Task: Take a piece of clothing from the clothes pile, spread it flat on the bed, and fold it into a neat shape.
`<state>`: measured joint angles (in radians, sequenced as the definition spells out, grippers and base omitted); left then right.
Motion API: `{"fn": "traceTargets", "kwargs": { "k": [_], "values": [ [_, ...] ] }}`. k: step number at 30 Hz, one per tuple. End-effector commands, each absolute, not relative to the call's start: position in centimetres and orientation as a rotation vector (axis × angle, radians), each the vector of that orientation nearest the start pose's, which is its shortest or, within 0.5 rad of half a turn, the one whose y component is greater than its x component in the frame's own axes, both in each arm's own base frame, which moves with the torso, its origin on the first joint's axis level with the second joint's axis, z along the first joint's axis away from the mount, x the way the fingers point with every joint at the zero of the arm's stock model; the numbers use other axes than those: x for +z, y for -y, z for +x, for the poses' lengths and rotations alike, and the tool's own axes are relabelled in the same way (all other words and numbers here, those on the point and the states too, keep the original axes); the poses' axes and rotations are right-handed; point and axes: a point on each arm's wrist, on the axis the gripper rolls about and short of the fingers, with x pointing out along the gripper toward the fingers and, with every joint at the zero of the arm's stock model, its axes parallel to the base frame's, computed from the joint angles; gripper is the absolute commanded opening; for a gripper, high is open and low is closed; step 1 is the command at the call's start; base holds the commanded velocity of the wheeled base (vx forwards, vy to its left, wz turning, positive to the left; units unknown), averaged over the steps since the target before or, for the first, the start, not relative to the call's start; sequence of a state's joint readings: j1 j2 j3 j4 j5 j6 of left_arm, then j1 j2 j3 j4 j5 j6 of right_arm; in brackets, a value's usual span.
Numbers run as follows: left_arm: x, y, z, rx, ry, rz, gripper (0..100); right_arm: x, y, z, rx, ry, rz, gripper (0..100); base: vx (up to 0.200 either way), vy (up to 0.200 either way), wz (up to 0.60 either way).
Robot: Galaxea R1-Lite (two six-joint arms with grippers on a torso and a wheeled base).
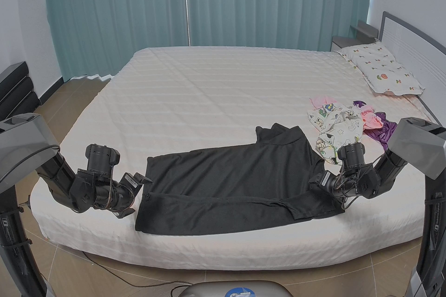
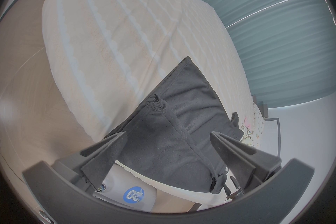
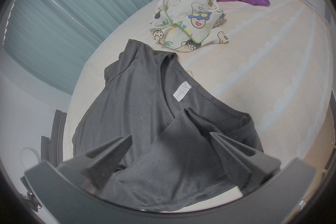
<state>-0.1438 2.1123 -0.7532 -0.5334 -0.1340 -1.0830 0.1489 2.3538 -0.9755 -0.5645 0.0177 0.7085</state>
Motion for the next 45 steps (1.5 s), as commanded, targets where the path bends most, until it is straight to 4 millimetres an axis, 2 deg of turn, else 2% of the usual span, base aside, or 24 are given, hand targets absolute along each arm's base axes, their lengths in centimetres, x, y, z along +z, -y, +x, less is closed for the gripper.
{"fn": "traceTargets", "kwargs": {
  "k": [1,8,15,22,23,37,40,45],
  "values": [
    [2.5,5.1,33.1,0.217,-0.889,-1.007,100,-2.2,-5.5,38.4,-0.148,-0.838,0.619,0,0.0,0.0,0.0],
    [2.4,5.0,33.1,0.222,-0.89,-1.009,100,-2.0,-5.3,37.9,-0.159,-0.842,0.62,0,0.0,0.0,0.0],
    [2.4,4.7,33.2,0.228,-0.885,-1.014,100,-0.9,-4.6,37.4,-0.167,-0.825,0.629,0,0.0,0.0,0.0],
    [2.2,4.3,33.4,0.24,-0.881,-1.017,100,-1.1,-4.2,36.9,-0.181,-0.84,0.629,0,0.0,0.0,0.0],
    [2.0,4.2,33.5,0.245,-0.883,-1.015,100,-1.2,-4.2,36.8,-0.182,-0.843,0.628,100,0.0,0.0,0.0],
    [1.9,5.1,35.0,0.201,-0.823,-0.998,100,0.5,-4.5,35.9,-0.161,-0.819,0.631,100,0.0,0.0,0.0],
    [1.5,5.0,34.7,0.212,-0.824,-0.905,100,0.4,-4.4,35.6,-0.152,-0.798,0.633,100,0.0,0.0,0.0],
    [1.6,5.0,34.4,0.216,-0.823,-0.902,100,0.3,-4.5,35.3,-0.138,-0.773,0.635,100,0.0,0.0,0.0]
  ]
}}
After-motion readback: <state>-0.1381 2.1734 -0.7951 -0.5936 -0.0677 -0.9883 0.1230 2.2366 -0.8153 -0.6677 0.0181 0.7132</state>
